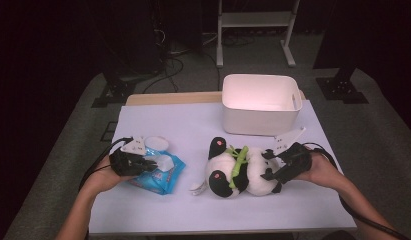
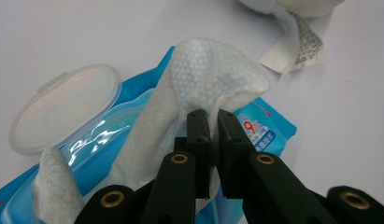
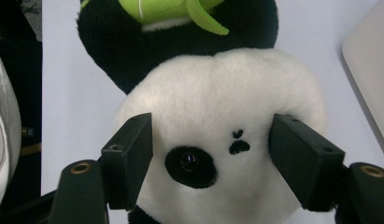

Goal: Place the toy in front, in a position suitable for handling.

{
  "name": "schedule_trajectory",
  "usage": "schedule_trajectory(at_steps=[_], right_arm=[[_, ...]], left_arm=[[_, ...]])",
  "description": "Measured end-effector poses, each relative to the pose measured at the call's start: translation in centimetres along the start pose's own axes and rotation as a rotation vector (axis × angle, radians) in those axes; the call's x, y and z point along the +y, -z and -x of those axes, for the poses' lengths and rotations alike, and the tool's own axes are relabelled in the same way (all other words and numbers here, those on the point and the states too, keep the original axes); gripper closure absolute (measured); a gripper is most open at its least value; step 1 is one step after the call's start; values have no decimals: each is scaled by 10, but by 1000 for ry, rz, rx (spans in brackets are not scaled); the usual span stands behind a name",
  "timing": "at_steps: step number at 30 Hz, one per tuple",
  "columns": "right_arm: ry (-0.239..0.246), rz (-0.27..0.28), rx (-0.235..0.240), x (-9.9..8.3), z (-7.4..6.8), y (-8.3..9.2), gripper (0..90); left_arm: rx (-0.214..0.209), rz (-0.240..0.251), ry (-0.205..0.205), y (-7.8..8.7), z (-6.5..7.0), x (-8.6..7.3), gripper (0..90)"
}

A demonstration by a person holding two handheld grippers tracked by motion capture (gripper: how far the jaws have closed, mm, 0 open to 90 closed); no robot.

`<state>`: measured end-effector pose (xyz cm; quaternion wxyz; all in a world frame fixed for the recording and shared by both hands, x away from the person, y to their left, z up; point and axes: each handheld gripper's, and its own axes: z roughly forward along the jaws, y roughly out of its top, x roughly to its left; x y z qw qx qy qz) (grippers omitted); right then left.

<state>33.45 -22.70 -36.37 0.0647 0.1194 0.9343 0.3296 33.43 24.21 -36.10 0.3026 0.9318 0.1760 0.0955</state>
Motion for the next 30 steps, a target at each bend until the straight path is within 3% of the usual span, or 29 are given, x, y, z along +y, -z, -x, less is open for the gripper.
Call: schedule_trajectory(at_steps=[8,14,22,24,30], right_arm=[[-3,4,1,0,1,0,299],[-12,8,2,-2,0,0,298],[-12,17,6,-3,1,-1,295],[-12,18,9,-3,2,-1,295],[-15,27,20,-4,4,-1,296]], left_arm=[[-41,32,-24,4,6,13,844],[-52,15,-59,4,12,27,843],[-82,5,-95,3,17,52,843],[-113,38,-102,4,19,59,843],[-110,13,-144,3,22,80,843]])
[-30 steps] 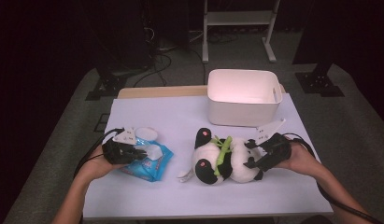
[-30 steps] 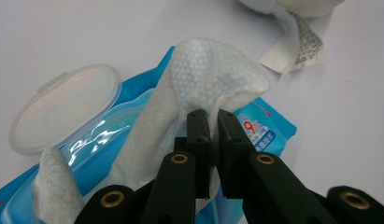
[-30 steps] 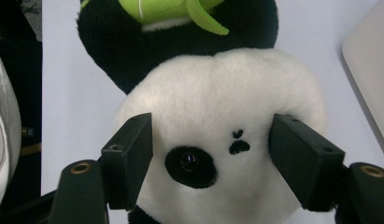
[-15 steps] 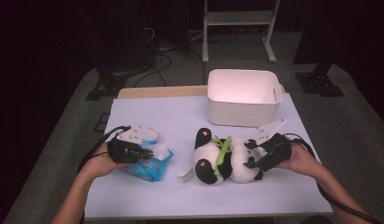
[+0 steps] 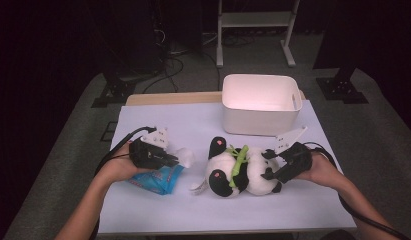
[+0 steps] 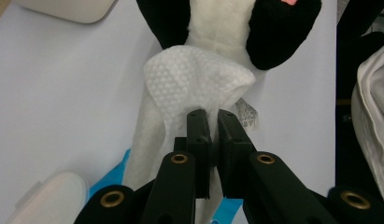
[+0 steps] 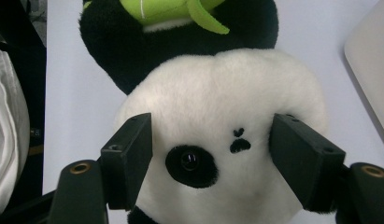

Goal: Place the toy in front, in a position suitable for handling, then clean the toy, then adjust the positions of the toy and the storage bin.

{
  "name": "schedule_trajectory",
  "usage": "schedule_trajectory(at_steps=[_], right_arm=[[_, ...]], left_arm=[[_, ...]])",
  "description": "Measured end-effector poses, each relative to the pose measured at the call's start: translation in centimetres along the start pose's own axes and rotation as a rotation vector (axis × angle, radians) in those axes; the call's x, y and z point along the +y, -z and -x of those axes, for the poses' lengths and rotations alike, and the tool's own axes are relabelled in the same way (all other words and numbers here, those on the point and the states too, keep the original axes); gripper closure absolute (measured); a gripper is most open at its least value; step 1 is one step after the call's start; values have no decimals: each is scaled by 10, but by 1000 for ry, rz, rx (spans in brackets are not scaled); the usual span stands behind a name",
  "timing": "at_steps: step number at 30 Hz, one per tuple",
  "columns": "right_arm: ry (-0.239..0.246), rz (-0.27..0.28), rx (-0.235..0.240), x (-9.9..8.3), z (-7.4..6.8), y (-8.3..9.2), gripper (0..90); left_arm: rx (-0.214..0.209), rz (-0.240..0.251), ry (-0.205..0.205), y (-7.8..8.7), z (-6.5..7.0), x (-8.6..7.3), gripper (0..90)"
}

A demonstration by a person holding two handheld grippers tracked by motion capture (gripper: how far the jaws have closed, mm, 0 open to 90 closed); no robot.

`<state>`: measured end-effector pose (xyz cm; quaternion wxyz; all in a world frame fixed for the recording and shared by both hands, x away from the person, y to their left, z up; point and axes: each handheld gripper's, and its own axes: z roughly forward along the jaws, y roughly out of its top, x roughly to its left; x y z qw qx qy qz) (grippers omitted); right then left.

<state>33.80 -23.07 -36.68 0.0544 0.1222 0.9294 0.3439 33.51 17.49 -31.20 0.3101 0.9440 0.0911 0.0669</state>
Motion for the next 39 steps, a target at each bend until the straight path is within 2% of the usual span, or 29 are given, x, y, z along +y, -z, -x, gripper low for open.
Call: schedule_trajectory(at_steps=[3,4,6,14,17,27,32,39], right_arm=[[4,5,3,-1,1,0,296],[4,8,3,-1,2,0,296],[-1,8,4,-2,2,-1,296],[2,0,5,-1,2,-1,292],[-3,6,4,-1,2,-1,291],[8,25,3,-5,1,-1,288],[0,33,11,-6,2,-1,288],[5,7,10,-3,3,0,292]], left_arm=[[-25,35,1,0,-2,6,843],[-41,65,7,0,-1,9,843],[-51,82,-3,0,1,16,843],[-74,90,-49,0,2,44,842],[-83,103,-52,-1,3,53,842],[-99,111,-82,-8,5,77,841],[-97,124,-92,-7,5,86,841],[-102,126,-133,-6,9,106,841]])
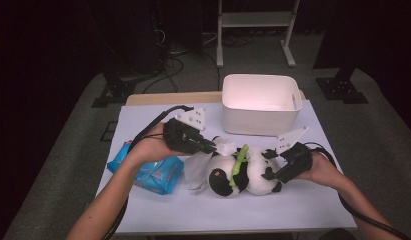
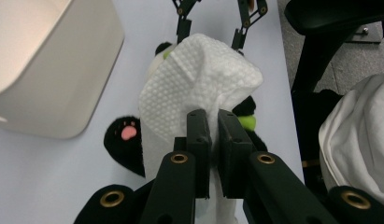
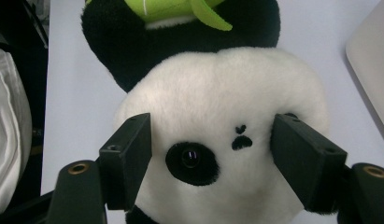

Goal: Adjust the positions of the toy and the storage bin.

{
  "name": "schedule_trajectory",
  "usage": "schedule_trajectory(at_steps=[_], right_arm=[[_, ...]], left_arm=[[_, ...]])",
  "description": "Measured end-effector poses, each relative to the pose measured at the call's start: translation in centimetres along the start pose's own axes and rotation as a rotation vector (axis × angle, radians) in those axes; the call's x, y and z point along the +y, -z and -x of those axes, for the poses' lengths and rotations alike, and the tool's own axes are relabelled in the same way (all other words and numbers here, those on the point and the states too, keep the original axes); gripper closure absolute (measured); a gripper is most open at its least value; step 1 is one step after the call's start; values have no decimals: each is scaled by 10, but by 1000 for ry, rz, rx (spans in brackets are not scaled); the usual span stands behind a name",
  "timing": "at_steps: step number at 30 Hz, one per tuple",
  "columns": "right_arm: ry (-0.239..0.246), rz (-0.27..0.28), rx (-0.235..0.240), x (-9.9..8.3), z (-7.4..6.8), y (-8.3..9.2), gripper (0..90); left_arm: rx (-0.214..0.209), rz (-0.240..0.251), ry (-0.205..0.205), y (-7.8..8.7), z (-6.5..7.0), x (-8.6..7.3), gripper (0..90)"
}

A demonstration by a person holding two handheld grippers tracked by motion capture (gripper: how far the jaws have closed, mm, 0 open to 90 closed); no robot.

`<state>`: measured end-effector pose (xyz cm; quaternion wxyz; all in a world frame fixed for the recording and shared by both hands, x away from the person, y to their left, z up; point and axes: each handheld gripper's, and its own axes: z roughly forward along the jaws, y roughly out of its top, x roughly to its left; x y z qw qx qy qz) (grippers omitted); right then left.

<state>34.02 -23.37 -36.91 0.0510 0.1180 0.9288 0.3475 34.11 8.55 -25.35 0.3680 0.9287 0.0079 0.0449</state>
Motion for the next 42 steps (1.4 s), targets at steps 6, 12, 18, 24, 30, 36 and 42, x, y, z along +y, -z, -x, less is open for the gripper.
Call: schedule_trajectory(at_steps=[6,12,18,24,30,36,42], right_arm=[[-35,7,8,-1,3,12,324],[-66,72,-8,-9,3,35,325],[-75,158,-8,-9,1,57,327],[-37,198,35,1,-5,60,337],[6,198,51,15,-13,52,395],[36,160,51,25,-12,41,629],[63,135,48,24,-14,34,878]], left_arm=[[-22,-10,-40,-13,0,23,841],[-58,-35,-67,-38,-2,39,840],[-85,-80,-101,-67,1,50,839],[-100,-118,-115,-85,3,54,837],[-120,-148,-127,-99,7,55,837],[-128,-158,-133,-104,10,55,824],[-123,-160,-116,-104,10,52,752]])
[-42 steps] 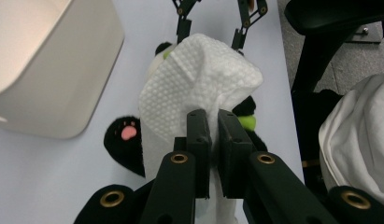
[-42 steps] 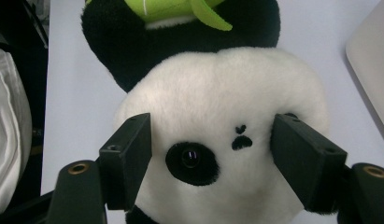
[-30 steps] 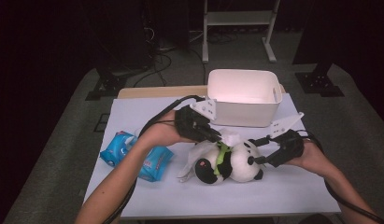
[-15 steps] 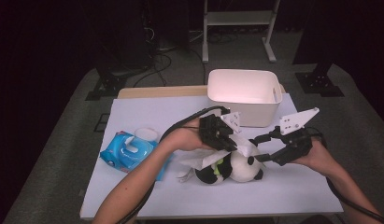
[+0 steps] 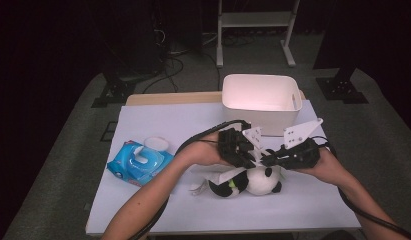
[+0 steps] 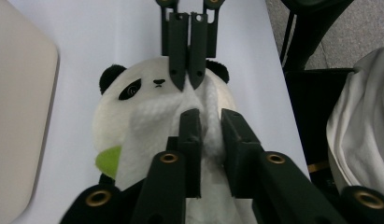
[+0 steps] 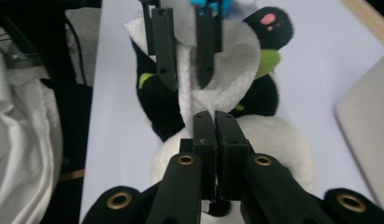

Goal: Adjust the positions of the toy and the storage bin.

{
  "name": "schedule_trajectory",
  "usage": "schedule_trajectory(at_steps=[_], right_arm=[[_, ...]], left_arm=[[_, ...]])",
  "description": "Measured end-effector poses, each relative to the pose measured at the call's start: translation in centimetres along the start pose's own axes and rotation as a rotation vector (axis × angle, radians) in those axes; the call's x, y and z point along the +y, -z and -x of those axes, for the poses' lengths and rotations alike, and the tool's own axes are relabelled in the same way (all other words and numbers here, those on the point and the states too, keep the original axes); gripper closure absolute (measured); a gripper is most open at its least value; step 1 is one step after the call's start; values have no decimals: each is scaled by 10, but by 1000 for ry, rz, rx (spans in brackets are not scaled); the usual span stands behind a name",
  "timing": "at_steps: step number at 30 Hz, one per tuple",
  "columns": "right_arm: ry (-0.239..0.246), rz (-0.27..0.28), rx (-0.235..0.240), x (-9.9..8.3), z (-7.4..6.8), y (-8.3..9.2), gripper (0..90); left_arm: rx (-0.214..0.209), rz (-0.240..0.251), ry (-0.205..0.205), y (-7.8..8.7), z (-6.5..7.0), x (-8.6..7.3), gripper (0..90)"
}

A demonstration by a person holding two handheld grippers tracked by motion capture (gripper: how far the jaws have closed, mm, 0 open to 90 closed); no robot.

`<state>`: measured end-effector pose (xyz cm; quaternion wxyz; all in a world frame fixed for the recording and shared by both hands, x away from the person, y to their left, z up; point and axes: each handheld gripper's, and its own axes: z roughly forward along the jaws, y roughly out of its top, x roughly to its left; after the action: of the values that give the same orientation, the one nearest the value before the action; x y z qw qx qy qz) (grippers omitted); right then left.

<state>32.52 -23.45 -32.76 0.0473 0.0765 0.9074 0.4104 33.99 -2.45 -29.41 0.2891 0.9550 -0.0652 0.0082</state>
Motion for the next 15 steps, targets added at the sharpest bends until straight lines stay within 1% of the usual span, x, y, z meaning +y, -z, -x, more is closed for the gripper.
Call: schedule_trajectory(at_steps=[1,3,4,6,11,15], right_arm=[[-1,-4,-4,-1,0,0,877],[-8,-8,3,-3,1,1,879],[-11,-13,-5,-5,2,2,879],[-22,-25,-9,-10,3,5,880],[-62,-27,-18,-26,8,14,880],[-94,-39,-28,-40,10,23,880]], left_arm=[[-1,4,4,1,0,0,738],[5,16,14,4,0,-1,683],[10,18,12,6,-1,-1,675],[20,32,22,11,-1,-2,652],[39,53,34,22,-1,-8,649],[50,57,46,29,-2,-15,650]])
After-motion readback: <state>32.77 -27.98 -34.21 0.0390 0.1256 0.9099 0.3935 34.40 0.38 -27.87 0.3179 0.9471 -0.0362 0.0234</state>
